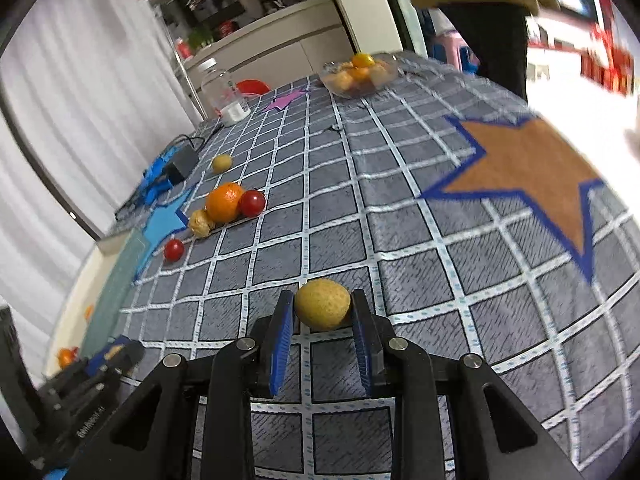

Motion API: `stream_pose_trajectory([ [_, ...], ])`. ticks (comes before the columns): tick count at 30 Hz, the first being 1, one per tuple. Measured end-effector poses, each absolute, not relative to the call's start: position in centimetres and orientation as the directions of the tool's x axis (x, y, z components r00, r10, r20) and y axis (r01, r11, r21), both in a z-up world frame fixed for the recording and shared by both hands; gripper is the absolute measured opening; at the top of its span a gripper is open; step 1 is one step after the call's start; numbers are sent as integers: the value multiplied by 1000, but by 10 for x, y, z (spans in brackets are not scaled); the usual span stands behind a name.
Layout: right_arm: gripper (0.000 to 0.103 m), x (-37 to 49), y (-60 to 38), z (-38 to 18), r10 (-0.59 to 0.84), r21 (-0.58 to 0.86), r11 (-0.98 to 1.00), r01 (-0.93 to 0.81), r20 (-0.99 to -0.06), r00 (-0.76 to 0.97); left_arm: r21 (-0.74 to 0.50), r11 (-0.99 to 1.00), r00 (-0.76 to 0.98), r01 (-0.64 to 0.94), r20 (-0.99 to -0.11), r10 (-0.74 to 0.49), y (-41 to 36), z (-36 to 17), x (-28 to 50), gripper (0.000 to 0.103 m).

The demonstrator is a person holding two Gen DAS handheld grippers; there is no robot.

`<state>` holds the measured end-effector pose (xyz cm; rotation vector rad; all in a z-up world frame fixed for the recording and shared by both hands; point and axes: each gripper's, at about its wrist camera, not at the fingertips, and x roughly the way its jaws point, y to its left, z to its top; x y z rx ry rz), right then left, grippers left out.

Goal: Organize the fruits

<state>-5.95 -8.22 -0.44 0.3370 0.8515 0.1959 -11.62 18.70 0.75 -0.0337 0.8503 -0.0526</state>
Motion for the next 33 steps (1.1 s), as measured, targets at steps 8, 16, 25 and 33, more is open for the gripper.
stream_pose_trajectory([
  [8, 30, -61, -88, -6, 338, 418, 908, -33, -682, 648, -39, 999, 659, 33, -751, -51, 185, 7, -117, 26],
  [16, 30, -61, -88, -6, 340, 420, 907, -33, -682, 648, -36, 999, 659, 34, -751, -50, 184, 7, -117, 26],
  [25, 30, -62, -88, -6, 340, 420, 907, -34, -681, 648, -36, 999, 659, 34, -751, -49, 184, 7, -117, 26],
  [33, 30, -62, -88, -6, 339, 419, 907, -34, -682, 648, -35, 999, 659, 35, -750, -49, 185, 7, -117, 26],
])
